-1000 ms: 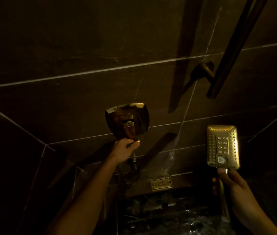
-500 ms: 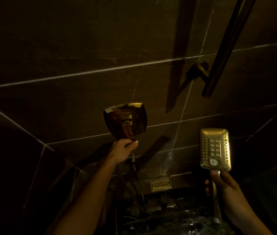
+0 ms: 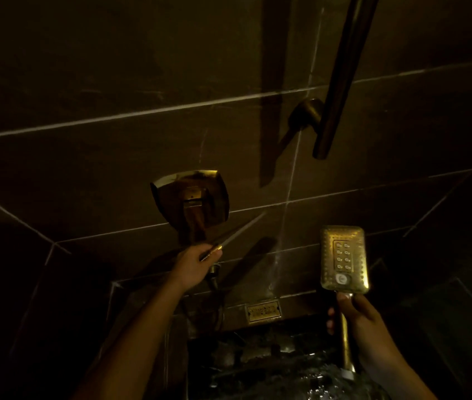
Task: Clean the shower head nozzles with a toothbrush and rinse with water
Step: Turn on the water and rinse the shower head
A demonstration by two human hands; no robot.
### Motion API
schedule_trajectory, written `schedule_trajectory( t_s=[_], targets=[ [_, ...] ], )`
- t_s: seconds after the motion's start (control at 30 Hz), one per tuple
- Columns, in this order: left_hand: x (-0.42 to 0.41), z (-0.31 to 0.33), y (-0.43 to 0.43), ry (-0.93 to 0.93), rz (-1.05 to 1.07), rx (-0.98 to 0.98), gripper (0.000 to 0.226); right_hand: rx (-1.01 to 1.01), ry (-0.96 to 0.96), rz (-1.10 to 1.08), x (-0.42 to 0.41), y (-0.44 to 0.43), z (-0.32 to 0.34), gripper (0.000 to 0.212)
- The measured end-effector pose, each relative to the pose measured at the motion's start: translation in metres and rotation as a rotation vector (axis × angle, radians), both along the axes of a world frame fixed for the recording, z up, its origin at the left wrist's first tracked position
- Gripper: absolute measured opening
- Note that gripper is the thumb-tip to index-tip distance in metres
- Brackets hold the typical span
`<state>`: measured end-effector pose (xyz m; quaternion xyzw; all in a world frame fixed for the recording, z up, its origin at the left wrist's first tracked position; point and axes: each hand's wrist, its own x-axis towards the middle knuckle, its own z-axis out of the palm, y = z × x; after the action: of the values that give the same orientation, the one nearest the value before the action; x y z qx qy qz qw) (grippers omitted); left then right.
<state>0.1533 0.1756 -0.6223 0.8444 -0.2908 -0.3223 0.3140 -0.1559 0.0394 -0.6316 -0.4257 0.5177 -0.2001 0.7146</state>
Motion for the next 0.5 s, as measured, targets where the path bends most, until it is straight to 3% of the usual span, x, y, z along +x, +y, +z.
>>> schedule_trajectory(
  t_s=[0.17, 0.5],
  targets=[
    [-0.073, -0.025, -0.017, 0.050, -0.066, -0.001, 0.017, 0.090, 0.006, -0.012, -0.007, -0.021, -0.036, 0.017],
    [-0.193, -0.082, -0.124, -0.110, -0.218, 0.091, 0.026, 0.239, 0.087, -0.052, -0.018, -0.087, -0.120, 0.023]
  ],
)
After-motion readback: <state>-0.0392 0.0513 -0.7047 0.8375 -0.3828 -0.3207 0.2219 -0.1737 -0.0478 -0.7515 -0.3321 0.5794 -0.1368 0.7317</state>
